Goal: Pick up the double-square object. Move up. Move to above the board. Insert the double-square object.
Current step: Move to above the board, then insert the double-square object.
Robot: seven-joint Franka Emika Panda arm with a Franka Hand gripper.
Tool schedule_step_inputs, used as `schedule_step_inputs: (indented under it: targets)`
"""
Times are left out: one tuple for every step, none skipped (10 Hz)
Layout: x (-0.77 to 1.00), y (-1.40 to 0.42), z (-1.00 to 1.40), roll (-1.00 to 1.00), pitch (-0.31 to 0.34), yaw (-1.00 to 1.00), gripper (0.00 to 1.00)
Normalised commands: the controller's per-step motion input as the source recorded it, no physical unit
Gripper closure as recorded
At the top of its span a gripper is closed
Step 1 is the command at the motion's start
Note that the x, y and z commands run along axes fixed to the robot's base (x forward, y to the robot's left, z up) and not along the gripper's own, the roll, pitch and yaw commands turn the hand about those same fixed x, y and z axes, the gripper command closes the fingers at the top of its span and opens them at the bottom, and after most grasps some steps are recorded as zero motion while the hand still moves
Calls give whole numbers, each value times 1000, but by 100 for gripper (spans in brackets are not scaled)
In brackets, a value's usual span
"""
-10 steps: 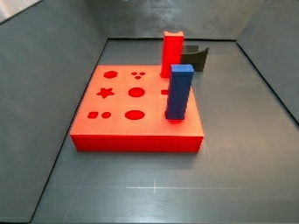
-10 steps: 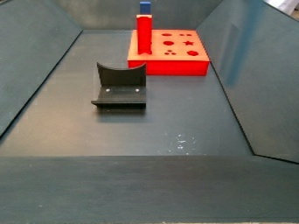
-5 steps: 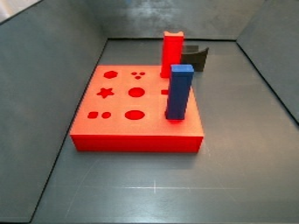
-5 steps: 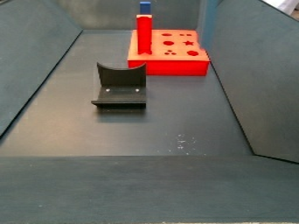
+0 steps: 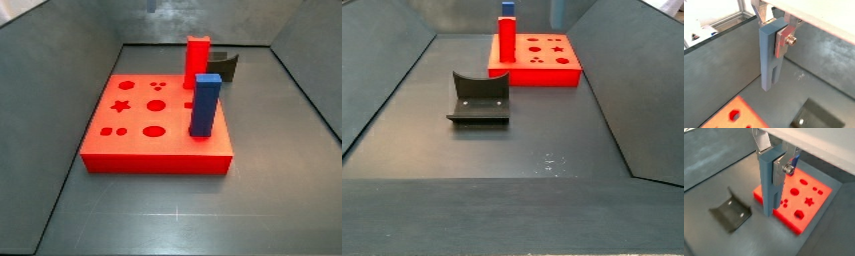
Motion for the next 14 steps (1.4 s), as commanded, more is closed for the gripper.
schedule_step_inputs:
  targets:
    - [148, -1000, 140, -5, 43, 8, 100]
    - [159, -1000, 144, -14, 70, 8, 100]
    - [164, -1000, 144, -10, 83, 7, 100]
    - [178, -1000, 147, 6, 111, 7, 100]
    - [194, -1000, 152, 2, 123, 10, 100]
    - [205, -1000, 152, 4, 128, 7, 100]
    - [225, -1000, 156, -4, 133, 10, 100]
    - [245, -1000, 166, -3, 134, 9, 100]
    - [181, -649, 111, 7, 129, 9, 100]
    - [138, -388, 76, 10, 115, 9, 100]
    - [96, -230, 54, 15, 95, 9, 100]
    - [240, 111, -169, 13, -7, -874, 100]
    - [251, 111, -143, 1, -13, -874, 100]
    - [306, 146, -86, 0, -10, -843, 100]
